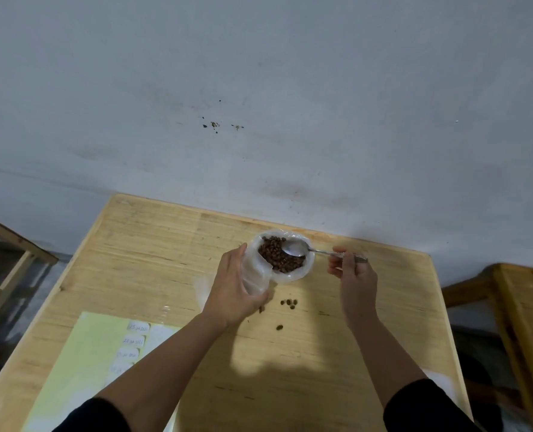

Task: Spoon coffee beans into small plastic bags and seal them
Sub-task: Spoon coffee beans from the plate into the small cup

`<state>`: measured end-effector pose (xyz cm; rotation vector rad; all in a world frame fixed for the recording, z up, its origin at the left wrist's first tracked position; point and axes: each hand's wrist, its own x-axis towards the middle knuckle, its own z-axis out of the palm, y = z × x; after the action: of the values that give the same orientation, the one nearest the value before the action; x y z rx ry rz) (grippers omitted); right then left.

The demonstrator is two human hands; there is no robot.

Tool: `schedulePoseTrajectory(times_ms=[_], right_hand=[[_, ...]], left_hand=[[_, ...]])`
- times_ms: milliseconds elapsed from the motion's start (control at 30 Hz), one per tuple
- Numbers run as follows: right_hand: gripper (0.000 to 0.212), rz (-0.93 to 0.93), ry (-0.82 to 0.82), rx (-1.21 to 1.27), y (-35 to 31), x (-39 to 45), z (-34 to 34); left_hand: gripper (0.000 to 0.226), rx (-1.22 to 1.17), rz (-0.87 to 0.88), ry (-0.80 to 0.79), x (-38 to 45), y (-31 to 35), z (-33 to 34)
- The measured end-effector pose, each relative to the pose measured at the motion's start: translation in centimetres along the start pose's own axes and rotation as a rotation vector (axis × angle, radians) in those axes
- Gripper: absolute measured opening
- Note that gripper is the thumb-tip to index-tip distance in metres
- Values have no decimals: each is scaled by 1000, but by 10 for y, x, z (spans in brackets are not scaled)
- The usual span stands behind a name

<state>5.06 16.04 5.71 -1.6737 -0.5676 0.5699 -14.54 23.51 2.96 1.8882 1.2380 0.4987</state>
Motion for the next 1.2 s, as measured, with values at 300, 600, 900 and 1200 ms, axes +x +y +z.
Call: schedulePoseTrajectory(times_ms=[300, 600, 900, 1200], right_hand=[[25, 430, 42, 103, 25, -6, 21], [27, 267, -53, 261, -17, -3, 10], [28, -55, -35, 23, -16, -6, 9], [26, 282, 63, -26, 26, -16, 22]], left_hand=[[102, 24, 20, 9, 1, 2, 2], [107, 3, 17, 15, 11, 3, 5], [111, -48, 24, 20, 12, 4, 6], [109, -49, 11, 12, 8, 0, 5]])
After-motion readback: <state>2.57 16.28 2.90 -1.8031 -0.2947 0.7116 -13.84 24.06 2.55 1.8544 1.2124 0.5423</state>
